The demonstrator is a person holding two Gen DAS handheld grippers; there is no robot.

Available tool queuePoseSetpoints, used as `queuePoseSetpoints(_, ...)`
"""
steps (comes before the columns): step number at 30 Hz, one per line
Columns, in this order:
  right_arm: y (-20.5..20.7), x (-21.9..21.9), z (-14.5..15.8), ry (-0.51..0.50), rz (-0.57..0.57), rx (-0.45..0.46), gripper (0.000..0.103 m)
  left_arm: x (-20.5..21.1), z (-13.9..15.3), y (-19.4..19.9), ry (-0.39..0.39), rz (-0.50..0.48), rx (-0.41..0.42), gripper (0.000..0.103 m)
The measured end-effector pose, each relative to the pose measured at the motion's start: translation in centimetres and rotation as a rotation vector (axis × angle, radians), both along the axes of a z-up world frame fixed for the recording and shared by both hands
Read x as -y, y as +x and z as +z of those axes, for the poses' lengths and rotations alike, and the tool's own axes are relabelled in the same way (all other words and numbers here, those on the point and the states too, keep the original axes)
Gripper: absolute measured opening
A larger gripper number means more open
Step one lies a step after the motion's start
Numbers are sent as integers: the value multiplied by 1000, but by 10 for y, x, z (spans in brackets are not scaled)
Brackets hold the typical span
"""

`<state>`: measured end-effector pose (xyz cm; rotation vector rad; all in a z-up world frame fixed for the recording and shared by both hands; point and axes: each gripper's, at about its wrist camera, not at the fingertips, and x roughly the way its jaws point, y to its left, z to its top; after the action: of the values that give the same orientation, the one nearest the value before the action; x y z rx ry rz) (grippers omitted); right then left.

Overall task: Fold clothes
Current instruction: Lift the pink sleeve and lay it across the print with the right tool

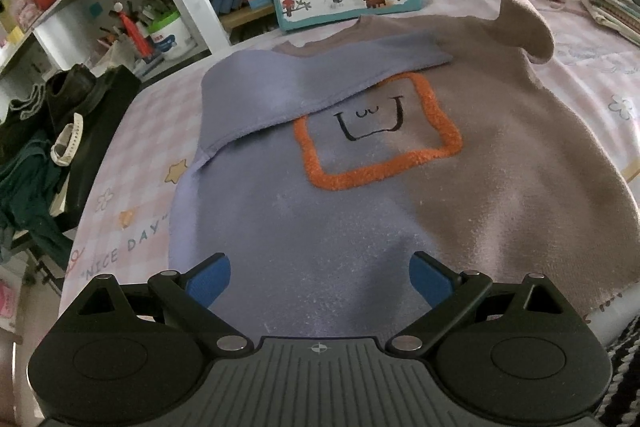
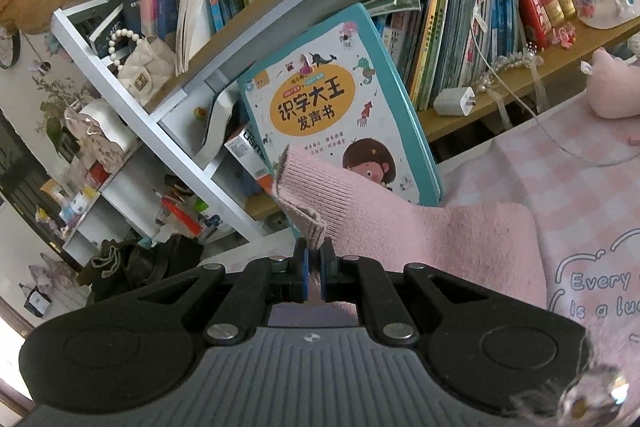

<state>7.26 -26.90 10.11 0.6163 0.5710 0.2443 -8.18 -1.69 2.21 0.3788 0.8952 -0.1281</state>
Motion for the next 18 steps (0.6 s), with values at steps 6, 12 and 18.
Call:
queuePoseSetpoints(6, 6, -21, 0, -20, 13, -10, 6, -6, 4, -8, 15, -63, 48, 98)
queuePoseSetpoints(12, 15, -55, 3, -50, 31, -15, 6, -20, 11, -9, 17, -109, 90, 98)
queuePoseSetpoints(18, 27, -92, -2, -70, 43, -25, 6, -42, 13, -15, 31, -112, 114, 99)
